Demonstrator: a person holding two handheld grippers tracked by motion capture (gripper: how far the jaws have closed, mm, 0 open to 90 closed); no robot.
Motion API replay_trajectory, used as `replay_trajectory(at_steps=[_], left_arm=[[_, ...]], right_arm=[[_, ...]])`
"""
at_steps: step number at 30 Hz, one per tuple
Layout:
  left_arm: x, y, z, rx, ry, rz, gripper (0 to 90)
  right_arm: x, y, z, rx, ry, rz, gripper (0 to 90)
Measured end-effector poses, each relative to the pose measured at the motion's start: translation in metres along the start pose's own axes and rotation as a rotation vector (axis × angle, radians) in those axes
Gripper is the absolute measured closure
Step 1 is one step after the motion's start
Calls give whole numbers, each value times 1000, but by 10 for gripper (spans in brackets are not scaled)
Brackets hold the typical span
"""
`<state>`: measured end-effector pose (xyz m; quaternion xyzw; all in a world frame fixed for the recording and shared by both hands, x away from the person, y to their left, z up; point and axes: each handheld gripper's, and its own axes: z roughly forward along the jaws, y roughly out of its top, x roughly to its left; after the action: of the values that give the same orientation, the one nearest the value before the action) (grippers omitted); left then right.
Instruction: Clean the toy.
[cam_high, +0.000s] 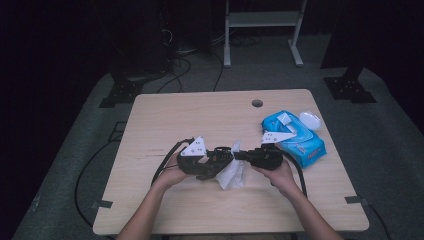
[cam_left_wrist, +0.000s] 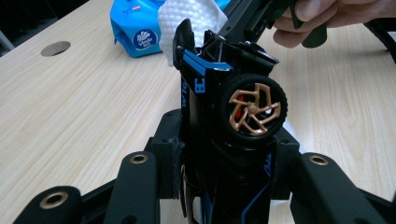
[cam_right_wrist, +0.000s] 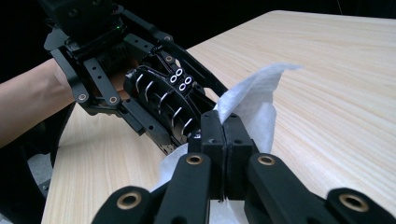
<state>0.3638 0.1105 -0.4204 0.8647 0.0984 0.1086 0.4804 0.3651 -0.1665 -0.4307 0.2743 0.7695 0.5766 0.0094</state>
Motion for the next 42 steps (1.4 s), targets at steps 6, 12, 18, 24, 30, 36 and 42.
replay_trajectory(at_steps=[6, 12, 18, 24, 30, 36, 42], left_arm=[[0, 4, 1, -7, 10, 6, 571], [-1, 7, 5, 6, 11, 18, 571], [-2, 12, 14, 26, 15, 28, 570], [0, 11, 17, 40, 9, 25, 570], [6, 4, 25, 92, -7, 11, 571], [25, 4, 32, 136, -17, -10, 577], [40, 5, 39, 168, -28, -47, 614]], right_arm=[[5, 11, -3, -16, -2, -27, 886], [12, 22, -6, -21, 4, -61, 886], [25, 36, -2, -38, 46, -93, 886], [15, 27, -2, -38, 37, -57, 886], [-5, 5, -3, 43, -27, -12, 885], [-14, 0, -11, 26, -50, 29, 885], [-16, -2, -16, 26, -55, 33, 885]])
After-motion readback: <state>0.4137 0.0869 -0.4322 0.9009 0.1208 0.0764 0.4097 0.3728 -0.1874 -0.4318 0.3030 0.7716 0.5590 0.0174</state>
